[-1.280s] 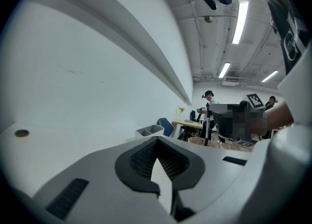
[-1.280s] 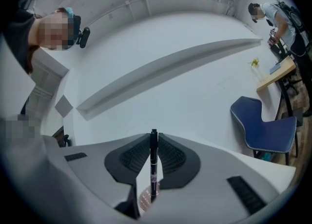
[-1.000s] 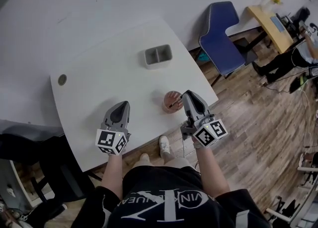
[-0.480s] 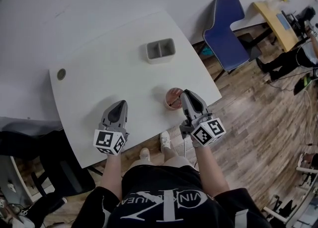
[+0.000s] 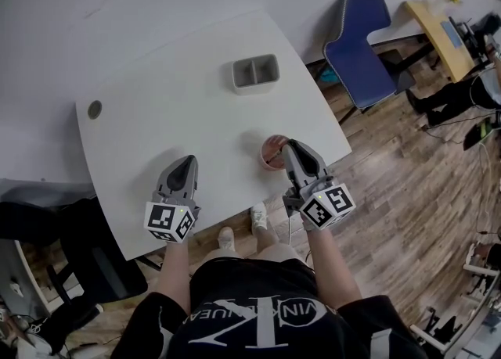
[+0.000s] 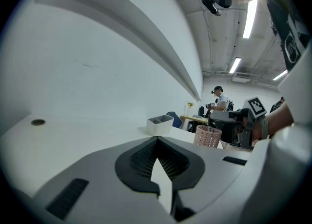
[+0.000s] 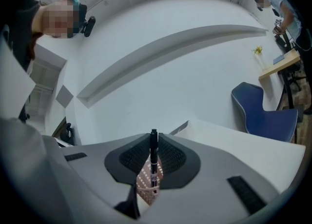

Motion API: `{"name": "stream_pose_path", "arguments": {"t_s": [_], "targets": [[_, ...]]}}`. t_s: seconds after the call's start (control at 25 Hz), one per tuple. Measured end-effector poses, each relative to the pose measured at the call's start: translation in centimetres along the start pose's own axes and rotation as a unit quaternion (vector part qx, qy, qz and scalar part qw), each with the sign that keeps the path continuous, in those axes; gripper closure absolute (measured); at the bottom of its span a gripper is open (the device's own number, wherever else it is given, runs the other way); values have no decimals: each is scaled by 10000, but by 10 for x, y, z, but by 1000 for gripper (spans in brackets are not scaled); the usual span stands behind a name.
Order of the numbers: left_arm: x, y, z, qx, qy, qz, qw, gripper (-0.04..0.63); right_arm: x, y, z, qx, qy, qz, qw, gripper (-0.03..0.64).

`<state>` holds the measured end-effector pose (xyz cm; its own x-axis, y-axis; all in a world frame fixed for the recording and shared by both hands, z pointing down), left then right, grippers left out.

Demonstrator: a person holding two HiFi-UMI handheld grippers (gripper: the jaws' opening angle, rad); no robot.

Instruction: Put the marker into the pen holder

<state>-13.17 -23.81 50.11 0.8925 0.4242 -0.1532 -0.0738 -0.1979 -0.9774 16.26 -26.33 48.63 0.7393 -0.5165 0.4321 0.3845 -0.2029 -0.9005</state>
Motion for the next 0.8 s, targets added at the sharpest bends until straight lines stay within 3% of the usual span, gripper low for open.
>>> {"name": "stream_pose_path", "arguments": {"t_s": [0.2,0.8], "targets": [[0,-2,1,-22,31,-4,10000,583,1,-3,1,-241,89,330,9991,557],[-1,-5,2,-56,73,34,10000,583,9,-5,4,-318,37,343,9989,557]]}}
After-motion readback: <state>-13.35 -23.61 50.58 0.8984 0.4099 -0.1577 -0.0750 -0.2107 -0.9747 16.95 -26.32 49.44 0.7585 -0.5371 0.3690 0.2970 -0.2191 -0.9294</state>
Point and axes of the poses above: the fingertips, and each gripper's own axes: z backward along the fingers, x to its right, y out of its top, the point moved 6 cm from there along z, backward along the fingers, and after that the axes turned 4 degrees about x, right-handed, at the moved point
